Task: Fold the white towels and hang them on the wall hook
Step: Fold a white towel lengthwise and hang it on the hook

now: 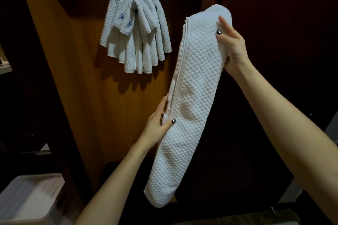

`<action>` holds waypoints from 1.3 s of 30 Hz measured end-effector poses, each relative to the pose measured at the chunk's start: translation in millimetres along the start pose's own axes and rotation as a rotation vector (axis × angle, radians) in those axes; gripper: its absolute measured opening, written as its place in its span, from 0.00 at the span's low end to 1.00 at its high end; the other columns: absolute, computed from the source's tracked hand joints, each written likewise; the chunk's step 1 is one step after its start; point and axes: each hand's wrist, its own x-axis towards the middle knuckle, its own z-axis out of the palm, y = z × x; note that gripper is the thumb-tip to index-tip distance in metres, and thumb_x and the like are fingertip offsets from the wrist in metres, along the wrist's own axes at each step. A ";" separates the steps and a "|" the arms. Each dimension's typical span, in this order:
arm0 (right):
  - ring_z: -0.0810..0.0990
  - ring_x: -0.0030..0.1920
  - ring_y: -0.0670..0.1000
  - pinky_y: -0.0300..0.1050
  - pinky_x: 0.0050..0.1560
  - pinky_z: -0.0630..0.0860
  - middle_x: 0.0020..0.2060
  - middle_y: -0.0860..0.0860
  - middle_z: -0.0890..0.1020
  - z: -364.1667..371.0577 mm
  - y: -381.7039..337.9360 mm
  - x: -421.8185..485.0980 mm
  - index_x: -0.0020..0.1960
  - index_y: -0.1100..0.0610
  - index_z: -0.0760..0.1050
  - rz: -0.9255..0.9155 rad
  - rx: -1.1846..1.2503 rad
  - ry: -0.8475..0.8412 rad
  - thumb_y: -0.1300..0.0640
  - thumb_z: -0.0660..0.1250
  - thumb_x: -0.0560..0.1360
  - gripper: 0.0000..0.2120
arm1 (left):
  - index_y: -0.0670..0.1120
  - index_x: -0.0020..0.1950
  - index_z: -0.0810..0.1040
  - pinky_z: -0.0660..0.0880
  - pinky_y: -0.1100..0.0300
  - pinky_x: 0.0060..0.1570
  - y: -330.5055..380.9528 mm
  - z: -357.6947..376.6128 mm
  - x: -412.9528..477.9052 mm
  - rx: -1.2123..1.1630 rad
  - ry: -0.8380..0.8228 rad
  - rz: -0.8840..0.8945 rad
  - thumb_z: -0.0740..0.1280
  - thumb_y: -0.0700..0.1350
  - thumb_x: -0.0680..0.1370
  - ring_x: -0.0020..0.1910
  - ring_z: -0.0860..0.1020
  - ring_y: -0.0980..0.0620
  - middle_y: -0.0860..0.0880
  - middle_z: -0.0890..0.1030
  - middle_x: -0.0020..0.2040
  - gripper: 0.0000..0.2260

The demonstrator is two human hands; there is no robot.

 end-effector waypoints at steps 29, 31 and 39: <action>0.75 0.56 0.48 0.45 0.55 0.77 0.61 0.54 0.71 -8.7 28.9 16.9 0.70 0.51 0.68 -0.102 -0.459 0.180 0.68 0.58 0.76 0.24 | 0.46 0.51 0.76 0.70 0.66 0.41 39.1 -124.9 32.1 0.291 -0.161 -0.158 0.62 0.64 0.74 0.40 0.76 0.62 0.55 0.78 0.43 0.21; 0.76 0.53 0.48 0.42 0.51 0.77 0.59 0.54 0.73 1.0 28.6 29.3 0.66 0.53 0.72 -0.089 -0.416 0.180 0.68 0.56 0.76 0.22 | 0.45 0.52 0.78 0.73 0.65 0.41 45.0 -140.5 37.9 0.249 -0.176 -0.255 0.66 0.67 0.68 0.42 0.80 0.58 0.53 0.82 0.45 0.27; 0.79 0.50 0.53 0.41 0.46 0.77 0.64 0.57 0.75 42.5 44.3 78.5 0.74 0.49 0.65 -0.100 -0.358 0.250 0.69 0.54 0.76 0.29 | 0.46 0.57 0.80 0.77 0.51 0.55 50.6 -212.2 76.8 0.156 -0.211 -0.356 0.75 0.53 0.70 0.53 0.82 0.48 0.48 0.84 0.54 0.19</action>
